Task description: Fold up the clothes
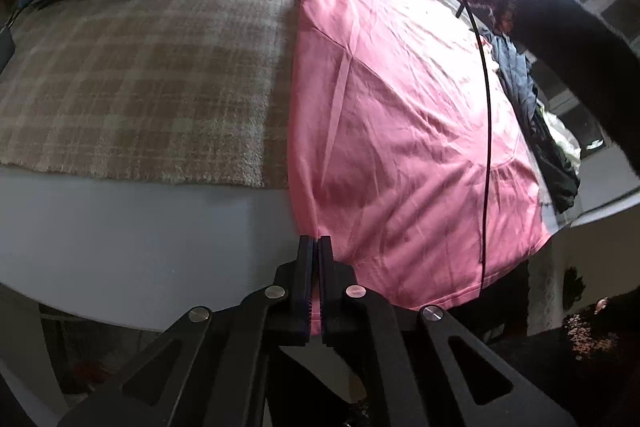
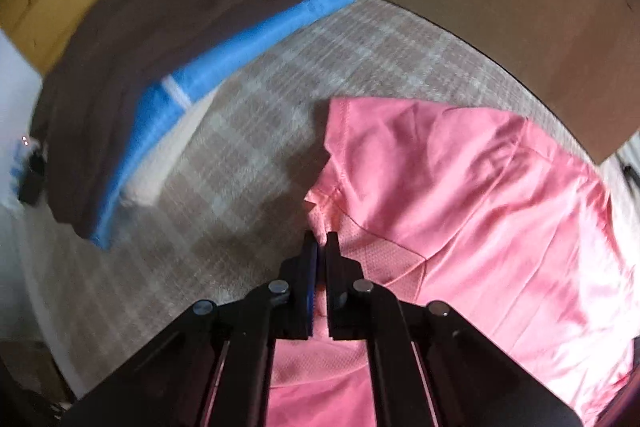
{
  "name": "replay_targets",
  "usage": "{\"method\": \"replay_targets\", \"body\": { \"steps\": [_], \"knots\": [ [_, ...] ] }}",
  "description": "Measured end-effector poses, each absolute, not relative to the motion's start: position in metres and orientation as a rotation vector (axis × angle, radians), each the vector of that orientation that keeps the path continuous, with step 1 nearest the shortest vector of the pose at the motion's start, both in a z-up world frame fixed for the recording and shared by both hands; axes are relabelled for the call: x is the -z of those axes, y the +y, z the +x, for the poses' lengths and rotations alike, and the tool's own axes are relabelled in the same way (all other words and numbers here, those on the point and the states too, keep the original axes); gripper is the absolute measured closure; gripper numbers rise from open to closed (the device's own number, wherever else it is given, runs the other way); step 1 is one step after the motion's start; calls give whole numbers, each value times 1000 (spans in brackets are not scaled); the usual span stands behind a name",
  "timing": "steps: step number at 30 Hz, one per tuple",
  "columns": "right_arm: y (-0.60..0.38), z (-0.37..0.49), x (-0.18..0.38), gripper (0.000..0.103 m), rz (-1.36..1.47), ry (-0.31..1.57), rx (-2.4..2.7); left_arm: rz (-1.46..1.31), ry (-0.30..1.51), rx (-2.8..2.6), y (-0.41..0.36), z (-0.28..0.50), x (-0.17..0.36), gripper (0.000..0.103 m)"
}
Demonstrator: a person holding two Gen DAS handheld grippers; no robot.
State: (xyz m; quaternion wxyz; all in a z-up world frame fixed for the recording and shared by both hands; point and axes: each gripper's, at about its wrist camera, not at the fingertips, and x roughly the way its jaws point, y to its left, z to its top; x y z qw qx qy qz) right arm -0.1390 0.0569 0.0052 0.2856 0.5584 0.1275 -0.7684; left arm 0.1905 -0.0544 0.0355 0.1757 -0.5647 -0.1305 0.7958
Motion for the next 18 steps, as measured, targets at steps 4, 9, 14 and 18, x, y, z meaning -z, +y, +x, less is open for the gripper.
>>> {"method": "replay_targets", "body": {
  "steps": [4,9,14,18],
  "knots": [
    [85,-142,-12,100,1461,123,2066,-1525,-424,-2288,-44,194,-59,102],
    [157,-140,-33,100,1353,-232,2126,-1533,-377,-2258,-7,202,-66,102],
    [262,-129,-25,99,1389,-515,2254,-1577,-286,-2198,39,210,-65,100],
    [321,-121,0,80,1669,-469,2277,-1609,-214,-2148,77,217,-64,98]
  ]
}}
